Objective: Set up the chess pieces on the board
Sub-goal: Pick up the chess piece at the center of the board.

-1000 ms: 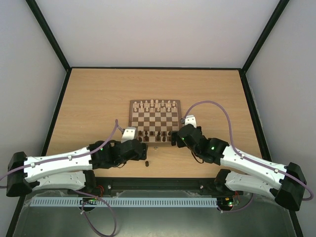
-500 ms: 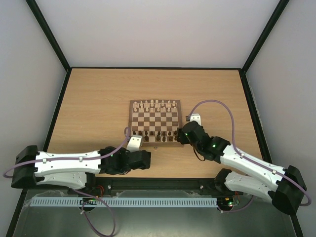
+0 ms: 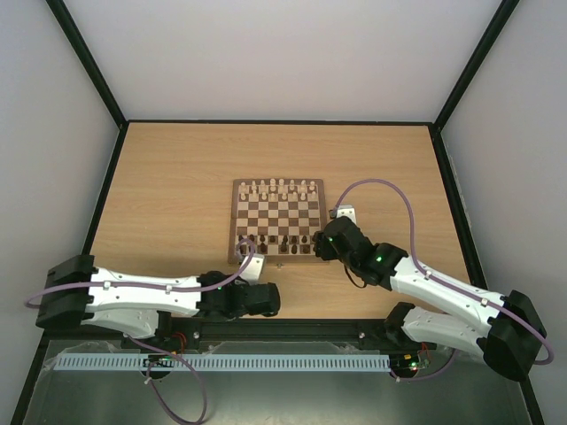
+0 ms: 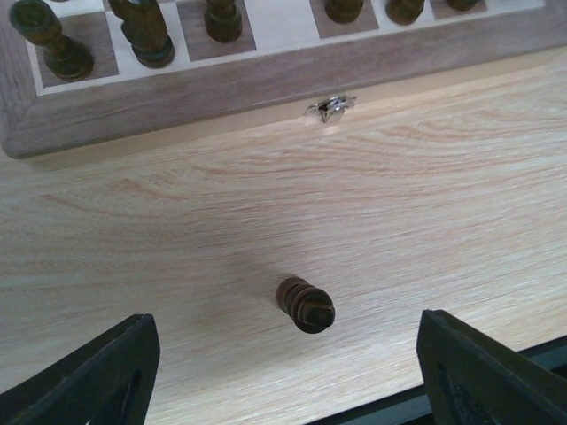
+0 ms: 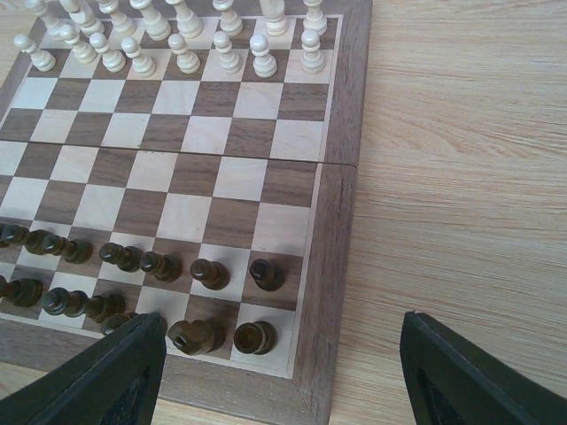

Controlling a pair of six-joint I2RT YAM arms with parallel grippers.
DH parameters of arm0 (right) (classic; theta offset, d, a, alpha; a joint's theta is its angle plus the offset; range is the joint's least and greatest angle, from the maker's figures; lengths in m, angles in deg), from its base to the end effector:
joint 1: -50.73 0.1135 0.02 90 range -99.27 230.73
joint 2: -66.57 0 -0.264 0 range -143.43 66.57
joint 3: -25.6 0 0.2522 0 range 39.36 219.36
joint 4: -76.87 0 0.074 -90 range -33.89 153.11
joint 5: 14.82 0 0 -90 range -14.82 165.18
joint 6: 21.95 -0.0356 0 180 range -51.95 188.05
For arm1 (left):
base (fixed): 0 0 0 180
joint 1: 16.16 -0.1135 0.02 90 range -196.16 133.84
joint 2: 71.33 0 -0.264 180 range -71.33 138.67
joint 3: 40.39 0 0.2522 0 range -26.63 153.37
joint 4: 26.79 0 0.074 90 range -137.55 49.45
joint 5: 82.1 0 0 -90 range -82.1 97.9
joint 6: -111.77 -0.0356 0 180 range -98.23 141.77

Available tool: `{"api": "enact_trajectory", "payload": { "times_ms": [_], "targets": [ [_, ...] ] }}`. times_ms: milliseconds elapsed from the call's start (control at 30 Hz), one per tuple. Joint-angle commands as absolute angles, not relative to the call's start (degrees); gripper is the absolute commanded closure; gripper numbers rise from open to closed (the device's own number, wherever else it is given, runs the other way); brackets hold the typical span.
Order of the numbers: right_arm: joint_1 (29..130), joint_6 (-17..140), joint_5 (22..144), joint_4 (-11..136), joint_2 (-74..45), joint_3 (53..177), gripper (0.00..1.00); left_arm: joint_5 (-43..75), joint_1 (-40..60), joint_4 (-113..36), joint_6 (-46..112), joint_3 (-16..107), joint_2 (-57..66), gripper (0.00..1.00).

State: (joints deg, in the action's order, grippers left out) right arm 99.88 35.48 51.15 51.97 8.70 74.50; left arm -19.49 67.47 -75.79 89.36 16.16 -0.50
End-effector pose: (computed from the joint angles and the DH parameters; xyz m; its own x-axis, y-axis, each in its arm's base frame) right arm 0.1530 0.1548 0.2384 -0.5601 0.1040 -0.8219 -0.1996 0.9459 0.2557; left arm 0.0413 -0.2220 0.2063 -0.8323 0.0573 -0.5513 0.2360 0.9366 -0.2590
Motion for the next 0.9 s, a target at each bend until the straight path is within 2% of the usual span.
{"api": "enact_trajectory", "payload": {
  "times_ms": [0, 400, 667, 867],
  "targets": [
    [99.8, 35.6, 51.0, 52.2, 8.8, 74.6, 0.27, -19.6, 68.4, -74.6, 90.2, 16.9, 2.9, 0.21],
    [99.8, 35.5, 51.5, 52.1, 9.5, 74.3, 0.27, -19.0, 68.4, -71.6, 89.1, 18.0, 8.4, 0.52],
    [99.8, 35.6, 51.9, 52.2, 9.9, 74.3, 0.27, -18.9, 68.7, -71.3, 90.0, 17.4, 9.1, 0.54],
    [99.8, 35.5, 51.8, 52.2, 9.9, 74.2, 0.27, -19.3, 68.7, -71.3, 90.0, 17.7, 9.9, 0.59]
  ]
}}
